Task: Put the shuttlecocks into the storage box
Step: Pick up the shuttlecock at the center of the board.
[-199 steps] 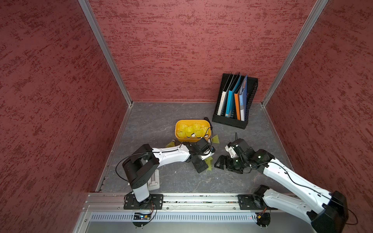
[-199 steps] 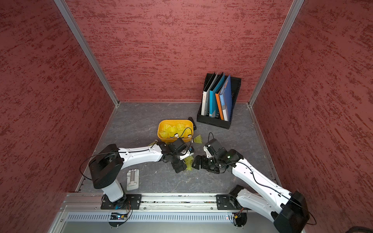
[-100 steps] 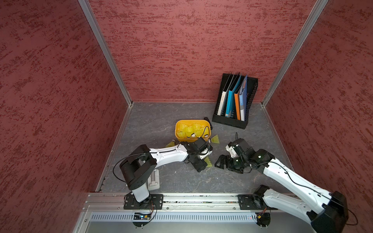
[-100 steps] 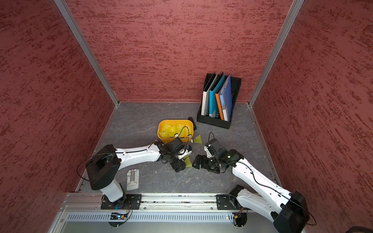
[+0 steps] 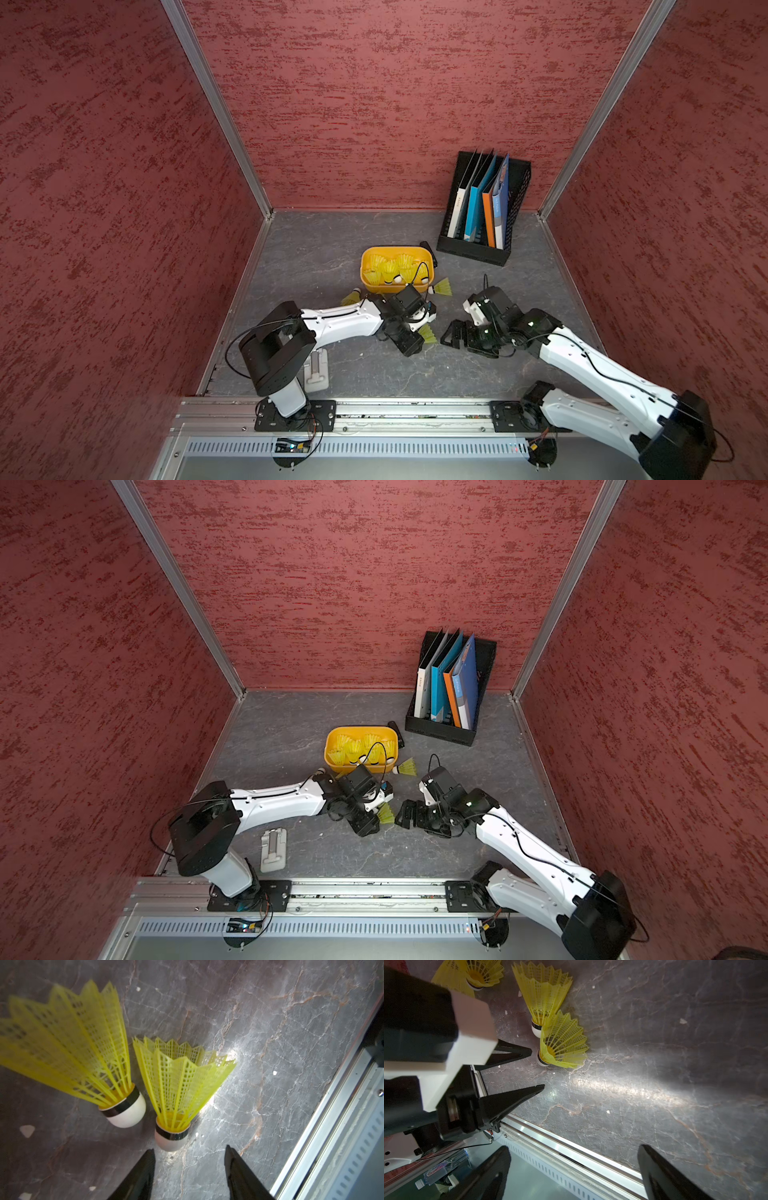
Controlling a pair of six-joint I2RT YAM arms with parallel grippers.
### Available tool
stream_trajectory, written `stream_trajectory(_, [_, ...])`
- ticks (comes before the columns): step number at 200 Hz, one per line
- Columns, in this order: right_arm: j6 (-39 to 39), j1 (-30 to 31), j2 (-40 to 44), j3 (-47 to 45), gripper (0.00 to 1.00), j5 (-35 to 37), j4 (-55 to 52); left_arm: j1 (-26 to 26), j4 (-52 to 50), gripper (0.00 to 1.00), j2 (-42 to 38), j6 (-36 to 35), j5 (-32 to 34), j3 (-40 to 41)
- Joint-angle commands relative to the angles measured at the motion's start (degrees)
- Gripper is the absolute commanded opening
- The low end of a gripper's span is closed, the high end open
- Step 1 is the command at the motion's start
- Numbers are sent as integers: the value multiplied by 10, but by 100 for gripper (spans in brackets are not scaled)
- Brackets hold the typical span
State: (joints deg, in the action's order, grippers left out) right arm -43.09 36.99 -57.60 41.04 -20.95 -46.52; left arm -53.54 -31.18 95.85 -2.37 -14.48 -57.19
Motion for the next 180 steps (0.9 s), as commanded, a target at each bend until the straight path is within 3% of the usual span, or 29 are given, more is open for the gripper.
stream_trajectory(1, [-3,-3,5,-1,98,-6,14,-1,23,51,21,-4,-19,-1])
stream_trajectory(117, [1,-6,13,4,98,4,-4,-27,43,47,44,-5,27,-8])
stream_trajectory(149, [1,-8,12,5,98,4,-4,-43,41,36,49,-11,36,-11])
stream_trajectory(180, [0,-11,13,5,98,4,-5,-47,42,34,51,-11,43,-11])
